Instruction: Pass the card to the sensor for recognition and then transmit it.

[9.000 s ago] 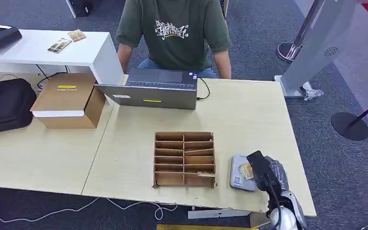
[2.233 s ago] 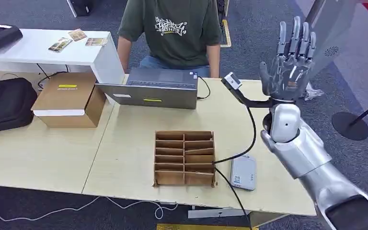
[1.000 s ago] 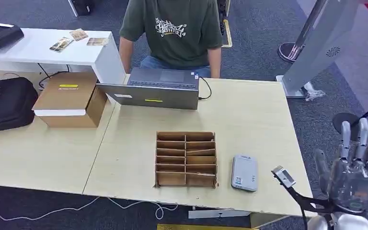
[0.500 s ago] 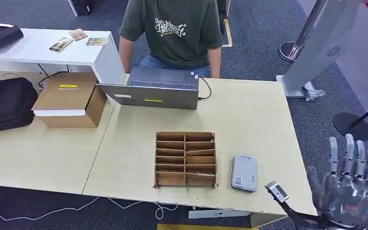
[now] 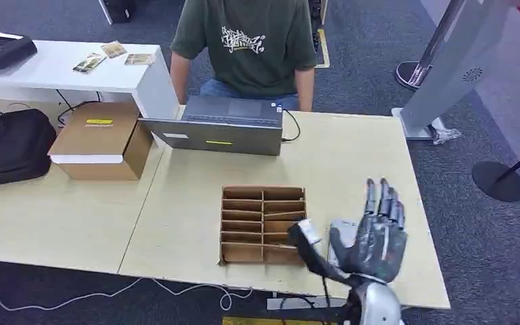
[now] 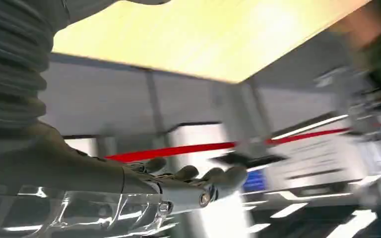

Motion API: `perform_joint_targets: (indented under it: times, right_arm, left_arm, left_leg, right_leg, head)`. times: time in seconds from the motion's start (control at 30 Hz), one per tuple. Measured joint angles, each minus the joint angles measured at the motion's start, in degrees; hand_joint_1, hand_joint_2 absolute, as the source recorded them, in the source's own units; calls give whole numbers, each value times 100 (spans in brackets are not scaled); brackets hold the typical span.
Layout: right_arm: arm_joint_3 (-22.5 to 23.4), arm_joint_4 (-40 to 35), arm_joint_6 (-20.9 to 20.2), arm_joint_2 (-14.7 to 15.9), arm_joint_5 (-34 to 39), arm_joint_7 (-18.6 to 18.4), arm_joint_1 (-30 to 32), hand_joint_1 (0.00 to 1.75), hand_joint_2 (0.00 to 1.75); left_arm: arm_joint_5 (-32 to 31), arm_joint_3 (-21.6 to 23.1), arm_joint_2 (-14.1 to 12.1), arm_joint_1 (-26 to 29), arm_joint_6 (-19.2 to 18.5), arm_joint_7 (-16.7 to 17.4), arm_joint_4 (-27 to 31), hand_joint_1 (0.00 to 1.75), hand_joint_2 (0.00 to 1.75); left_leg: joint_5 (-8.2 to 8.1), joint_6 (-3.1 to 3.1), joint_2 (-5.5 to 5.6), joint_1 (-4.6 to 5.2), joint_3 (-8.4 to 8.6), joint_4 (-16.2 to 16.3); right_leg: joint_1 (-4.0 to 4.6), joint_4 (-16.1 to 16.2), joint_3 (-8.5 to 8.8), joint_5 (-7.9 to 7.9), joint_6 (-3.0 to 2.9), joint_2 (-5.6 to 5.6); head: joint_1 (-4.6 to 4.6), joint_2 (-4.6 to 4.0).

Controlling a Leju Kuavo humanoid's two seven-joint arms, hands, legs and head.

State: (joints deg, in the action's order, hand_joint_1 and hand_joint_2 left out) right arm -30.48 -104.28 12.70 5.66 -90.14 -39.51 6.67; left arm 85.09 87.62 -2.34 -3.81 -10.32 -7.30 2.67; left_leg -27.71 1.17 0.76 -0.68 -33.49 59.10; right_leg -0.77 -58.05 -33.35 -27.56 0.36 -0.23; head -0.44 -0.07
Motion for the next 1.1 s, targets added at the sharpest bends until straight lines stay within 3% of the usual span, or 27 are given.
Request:
perform_joint_targets:
  times: [0.03, 0.1, 0.3, 0.47, 0.67, 0.87, 1.1]
  right_arm:
    - [-268, 2, -46, 50, -2, 221, -1, 0, 175]
    - [-374, 24, -131, 74, -2, 572, 53, 0, 175]
    - [-407, 72, -192, 74, 0, 861, 117, 0, 175]
    - [-333, 109, -295, -27, 0, 1307, 145, 0, 175]
    - [-283, 142, -317, -83, 0, 1385, 144, 0, 175]
    - [-359, 168, -421, -83, 0, 1208, 156, 0, 175]
    - [-357, 304, -1006, -287, 0, 1639, 255, 0, 175]
  left_arm:
    - [18, 0, 4, 12, -7, 0, 0, 0, 0]
    - [42, 0, 24, 8, -15, 0, 0, 0, 0]
    - [55, 0, 28, 0, -13, 0, -13, 0, 0]
    - [101, 0, 37, -1, 20, 9, -33, 0, 0]
    - [166, 0, 48, 1, 33, 9, -44, 0, 0]
    - [232, 0, 46, 0, -4, 20, -46, 0, 0]
    - [317, 0, 44, 1, -13, 111, -46, 0, 0]
  left_leg:
    - [1, 3, -1, -4, 0, 0]
    - [-5, 8, -2, -4, -1, -1]
    - [-16, 3, -10, 0, 1, -2]
    - [-16, 3, -10, 1, 3, -2]
    - [-15, 4, -10, 0, 4, -1]
    - [-16, 3, -10, 0, 4, -2]
    - [-16, 3, -10, 0, 3, -2]
  right_leg:
    - [3, -2, 1, 0, -1, 3]
    - [4, -3, 1, -5, -7, 3]
    - [4, -1, 1, -9, -8, 9]
    - [3, -1, 2, -8, -8, 10]
    - [4, -1, 4, -8, -9, 9]
    - [4, -1, 3, -9, -9, 10]
    - [4, -1, 2, -9, -9, 10]
  head:
    - [4, 0]
    - [4, 0]
    - [7, 0]
    - [2, 0]
    - [4, 0]
    - [4, 0]
    - [4, 0]
